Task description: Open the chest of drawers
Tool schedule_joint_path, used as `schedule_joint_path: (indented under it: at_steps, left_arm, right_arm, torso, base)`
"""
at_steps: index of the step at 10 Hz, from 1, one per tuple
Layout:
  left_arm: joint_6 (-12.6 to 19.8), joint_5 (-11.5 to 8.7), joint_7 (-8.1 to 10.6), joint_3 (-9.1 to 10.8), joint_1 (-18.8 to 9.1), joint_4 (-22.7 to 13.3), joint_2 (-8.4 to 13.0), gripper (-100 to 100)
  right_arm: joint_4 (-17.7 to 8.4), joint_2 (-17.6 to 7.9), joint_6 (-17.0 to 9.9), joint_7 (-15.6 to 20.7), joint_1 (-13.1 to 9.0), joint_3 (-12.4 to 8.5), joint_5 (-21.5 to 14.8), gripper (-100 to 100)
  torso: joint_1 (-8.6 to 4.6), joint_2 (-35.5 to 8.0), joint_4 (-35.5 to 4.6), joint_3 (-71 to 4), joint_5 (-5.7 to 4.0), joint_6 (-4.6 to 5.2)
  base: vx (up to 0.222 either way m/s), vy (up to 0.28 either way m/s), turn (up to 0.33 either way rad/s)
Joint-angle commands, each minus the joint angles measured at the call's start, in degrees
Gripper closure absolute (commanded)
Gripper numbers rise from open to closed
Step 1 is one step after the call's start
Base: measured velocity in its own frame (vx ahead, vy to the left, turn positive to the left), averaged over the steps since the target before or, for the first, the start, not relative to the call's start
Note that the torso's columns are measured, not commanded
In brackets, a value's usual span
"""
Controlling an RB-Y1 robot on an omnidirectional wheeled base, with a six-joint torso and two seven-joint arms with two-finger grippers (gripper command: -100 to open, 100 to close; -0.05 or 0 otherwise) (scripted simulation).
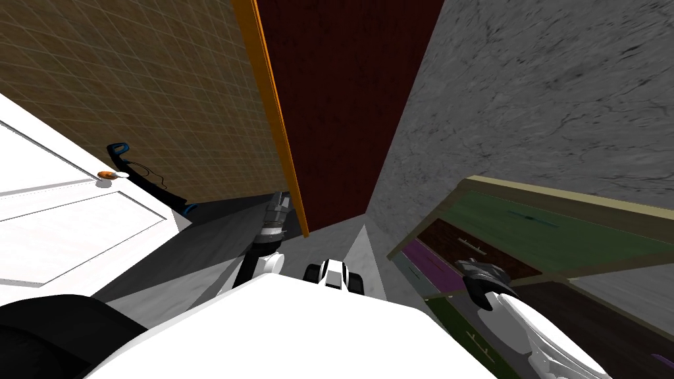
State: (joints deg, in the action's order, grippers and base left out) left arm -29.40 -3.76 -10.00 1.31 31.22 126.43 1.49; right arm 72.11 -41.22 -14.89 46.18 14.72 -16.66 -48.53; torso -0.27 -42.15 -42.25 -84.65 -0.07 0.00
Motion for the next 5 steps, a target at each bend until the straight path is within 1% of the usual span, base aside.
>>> schedule_joint_path:
  at_steps: [1, 3, 4, 5]
  left_arm:
    - [0.0, 0.0, 0.0, 0.01, 0.01, 0.0, 0.01, 0]
    - [0.0, 0.0, 0.0, 0.02, 0.02, 0.0, 0.02, 0]
    - [0.0, 0.0, 0.0, 0.02, 0.02, 0.0, 0.02, 0]
    - [0.0, 0.0, 0.0, 0.01, 0.01, 0.0, 0.01, 0]
  right_arm:
    - [-0.9, -2.57, 0.18, 0.26, 0.98, -0.39, 1.32, -100]
    - [-1.56, -4.45, 0.31, 0.45, 1.7, -0.68, 2.29, -100]
    - [-0.87, -3.59, 0.19, 0.37, 1.84, -0.68, 1.85, -100]
    - [-1.06, -2.9, -0.17, 0.44, 1.42, -0.67, 1.32, -100]
  torso:
    - [-0.14, 0.14, 0.04, -0.09, -0.04, 0.02]
    - [0.09, 0.11, 0.04, -0.08, 0.01, 0.0]
    - [0.24, -0.03, 0.0, 0.01, 0.06, 0.0]
    - [0.47, -0.33, -0.08, 0.19, 0.11, 0.0]
  base:
    - [0.105, -0.085, -0.012]
    - [0.135, -0.098, -0.002]
    - [0.063, -0.049, 0.003]
    - [0.067, -0.078, 0.037]
